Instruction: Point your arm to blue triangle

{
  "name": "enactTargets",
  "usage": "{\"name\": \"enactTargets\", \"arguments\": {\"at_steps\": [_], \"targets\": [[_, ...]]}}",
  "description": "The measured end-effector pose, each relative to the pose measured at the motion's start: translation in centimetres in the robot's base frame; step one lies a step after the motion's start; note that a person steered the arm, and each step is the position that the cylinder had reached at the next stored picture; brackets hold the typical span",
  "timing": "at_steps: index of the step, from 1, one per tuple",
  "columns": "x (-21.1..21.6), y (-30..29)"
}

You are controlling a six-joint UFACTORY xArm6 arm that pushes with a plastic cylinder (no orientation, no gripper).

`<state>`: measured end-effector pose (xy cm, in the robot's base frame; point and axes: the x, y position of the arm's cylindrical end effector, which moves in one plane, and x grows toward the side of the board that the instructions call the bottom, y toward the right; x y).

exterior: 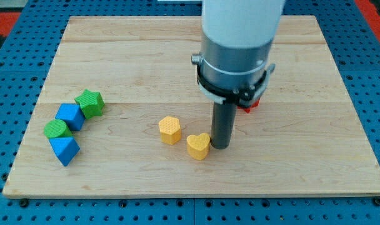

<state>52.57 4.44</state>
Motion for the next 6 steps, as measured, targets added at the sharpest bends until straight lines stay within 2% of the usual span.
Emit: {"name": "enactTargets", "arguments": {"at_steps": [1,2,3,5,6], "targets": [[4.8,2.4],[9.1,-4.3],[8.9,-13.5],[7.9,-27.3],[4.3,-28.9]]}}
